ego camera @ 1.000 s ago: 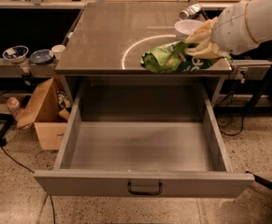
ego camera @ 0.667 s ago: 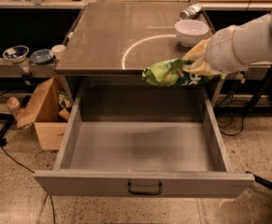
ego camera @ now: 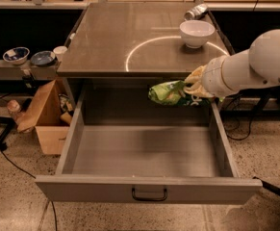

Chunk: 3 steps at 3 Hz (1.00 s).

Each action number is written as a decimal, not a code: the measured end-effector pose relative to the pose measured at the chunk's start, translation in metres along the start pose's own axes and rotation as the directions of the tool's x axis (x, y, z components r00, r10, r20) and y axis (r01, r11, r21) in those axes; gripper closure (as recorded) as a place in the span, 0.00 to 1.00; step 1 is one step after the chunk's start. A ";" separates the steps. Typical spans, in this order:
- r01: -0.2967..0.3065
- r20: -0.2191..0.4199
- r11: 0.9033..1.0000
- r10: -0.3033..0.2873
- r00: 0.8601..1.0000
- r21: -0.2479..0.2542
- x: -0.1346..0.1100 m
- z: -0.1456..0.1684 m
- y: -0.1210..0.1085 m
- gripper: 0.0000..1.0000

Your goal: Place green rice chip bag into top drawer

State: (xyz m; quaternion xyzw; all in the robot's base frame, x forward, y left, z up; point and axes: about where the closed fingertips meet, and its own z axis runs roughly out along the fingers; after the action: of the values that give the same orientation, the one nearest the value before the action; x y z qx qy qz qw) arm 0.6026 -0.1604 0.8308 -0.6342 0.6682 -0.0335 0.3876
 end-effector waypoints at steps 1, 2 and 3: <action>-0.030 -0.013 1.000 0.030 0.999 -0.004 0.012 0.021 0.007 1.00; -0.057 -0.018 0.998 0.057 0.998 -0.014 0.020 0.033 0.016 1.00; -0.085 -0.021 0.996 0.085 0.996 -0.031 0.027 0.044 0.026 1.00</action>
Offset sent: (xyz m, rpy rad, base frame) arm 0.0085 -0.0036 -0.0599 0.0284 0.0660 -0.0682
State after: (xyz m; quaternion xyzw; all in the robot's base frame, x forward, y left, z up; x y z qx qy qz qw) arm 0.6084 -0.1594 0.7729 -0.6109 0.6988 -0.0126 0.3719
